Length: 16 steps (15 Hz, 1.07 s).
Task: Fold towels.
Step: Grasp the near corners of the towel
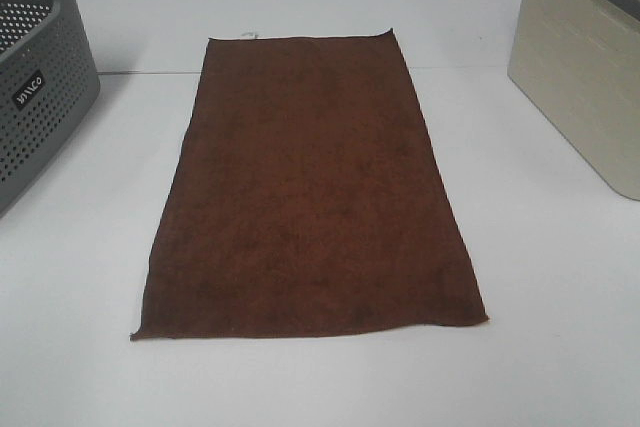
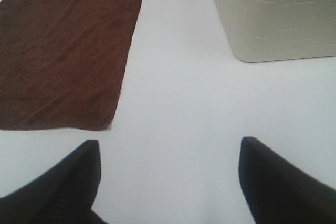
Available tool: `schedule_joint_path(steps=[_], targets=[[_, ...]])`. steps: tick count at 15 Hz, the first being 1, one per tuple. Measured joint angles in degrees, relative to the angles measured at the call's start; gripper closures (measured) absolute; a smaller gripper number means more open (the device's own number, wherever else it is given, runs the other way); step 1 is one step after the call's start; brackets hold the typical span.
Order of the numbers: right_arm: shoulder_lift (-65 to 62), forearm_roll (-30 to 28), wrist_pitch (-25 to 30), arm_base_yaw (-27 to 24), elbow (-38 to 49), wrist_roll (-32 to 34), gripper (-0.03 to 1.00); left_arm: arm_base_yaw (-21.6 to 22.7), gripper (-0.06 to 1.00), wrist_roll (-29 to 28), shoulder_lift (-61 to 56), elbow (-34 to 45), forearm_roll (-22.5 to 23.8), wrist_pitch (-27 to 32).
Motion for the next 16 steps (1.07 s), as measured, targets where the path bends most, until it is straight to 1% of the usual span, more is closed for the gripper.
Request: schedule_joint_path(steps=[16], targets=[[0.0,0.0,0.0,0.0,0.0,0.0,0.27,0.0,0.39,0.0,0.0,0.0,0.0,0.0]])
